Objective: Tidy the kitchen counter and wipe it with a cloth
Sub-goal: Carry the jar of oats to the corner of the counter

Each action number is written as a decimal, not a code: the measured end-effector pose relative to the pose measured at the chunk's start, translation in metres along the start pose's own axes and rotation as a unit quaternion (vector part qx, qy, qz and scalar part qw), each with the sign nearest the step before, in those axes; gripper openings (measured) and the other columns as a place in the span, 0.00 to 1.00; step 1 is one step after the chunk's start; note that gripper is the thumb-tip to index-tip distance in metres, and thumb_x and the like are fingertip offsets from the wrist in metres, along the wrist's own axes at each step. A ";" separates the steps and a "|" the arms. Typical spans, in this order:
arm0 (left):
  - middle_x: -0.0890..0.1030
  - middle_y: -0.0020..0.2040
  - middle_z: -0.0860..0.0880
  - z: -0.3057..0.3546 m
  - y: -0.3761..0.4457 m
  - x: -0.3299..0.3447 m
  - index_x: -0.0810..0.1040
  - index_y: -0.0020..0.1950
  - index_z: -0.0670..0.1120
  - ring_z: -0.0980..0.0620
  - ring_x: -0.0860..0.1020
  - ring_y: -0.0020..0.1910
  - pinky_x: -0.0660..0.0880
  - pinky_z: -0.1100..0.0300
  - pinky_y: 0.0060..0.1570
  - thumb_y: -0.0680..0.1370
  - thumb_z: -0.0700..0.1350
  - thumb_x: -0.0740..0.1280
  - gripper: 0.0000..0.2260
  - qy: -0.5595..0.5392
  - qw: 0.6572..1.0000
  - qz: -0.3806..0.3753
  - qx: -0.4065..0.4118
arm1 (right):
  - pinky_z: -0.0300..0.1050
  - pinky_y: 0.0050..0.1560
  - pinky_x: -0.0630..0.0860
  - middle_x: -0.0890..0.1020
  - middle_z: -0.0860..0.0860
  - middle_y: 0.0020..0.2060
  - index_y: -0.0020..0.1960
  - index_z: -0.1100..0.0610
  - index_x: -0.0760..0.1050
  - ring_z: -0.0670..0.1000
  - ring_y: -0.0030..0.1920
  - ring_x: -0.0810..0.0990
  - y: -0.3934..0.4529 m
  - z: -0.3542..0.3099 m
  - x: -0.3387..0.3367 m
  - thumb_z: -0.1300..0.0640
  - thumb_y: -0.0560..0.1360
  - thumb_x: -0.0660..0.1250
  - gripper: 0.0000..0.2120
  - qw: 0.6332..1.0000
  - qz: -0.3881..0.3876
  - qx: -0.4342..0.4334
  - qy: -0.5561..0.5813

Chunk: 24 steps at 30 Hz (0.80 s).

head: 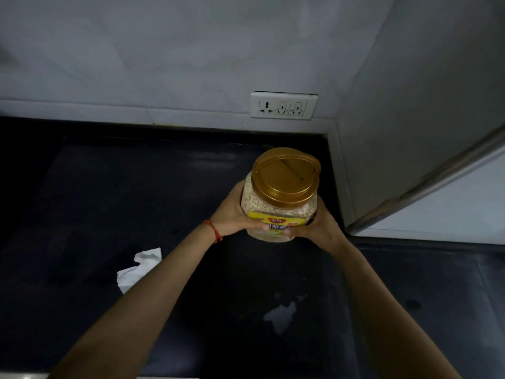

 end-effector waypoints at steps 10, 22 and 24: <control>0.79 0.49 0.53 0.025 -0.124 0.023 0.68 0.59 0.50 0.65 0.81 0.43 0.77 0.70 0.37 0.43 0.68 0.75 0.49 -0.189 0.961 0.201 -0.035 | 0.37 0.40 0.80 0.84 0.48 0.48 0.63 0.50 0.67 0.47 0.49 0.84 -0.093 -0.036 0.046 0.51 0.54 0.77 0.39 0.977 -0.038 -0.033 0.207; 0.81 0.52 0.44 -0.019 -0.343 0.055 0.69 0.62 0.43 0.52 0.84 0.44 0.79 0.65 0.36 0.43 0.68 0.76 0.53 -0.299 0.787 0.530 -0.104 | 0.44 0.42 0.81 0.82 0.53 0.53 0.66 0.50 0.66 0.51 0.51 0.84 -0.167 -0.063 0.179 0.39 0.45 0.81 0.52 0.930 -0.353 -0.009 0.102; 0.81 0.53 0.43 -0.036 -0.390 0.056 0.69 0.63 0.43 0.49 0.83 0.46 0.80 0.63 0.37 0.43 0.69 0.75 0.55 -0.308 0.739 0.589 -0.112 | 0.42 0.40 0.81 0.83 0.52 0.51 0.65 0.49 0.66 0.50 0.49 0.84 -0.189 -0.072 0.222 0.46 0.50 0.80 0.47 0.906 -0.414 -0.012 0.084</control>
Point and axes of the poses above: each hand's wrist, its own y-axis towards the middle knuckle, its own x-axis out of the palm, z = x × y, the point moved 3 cm from there along y, towards the middle knuckle
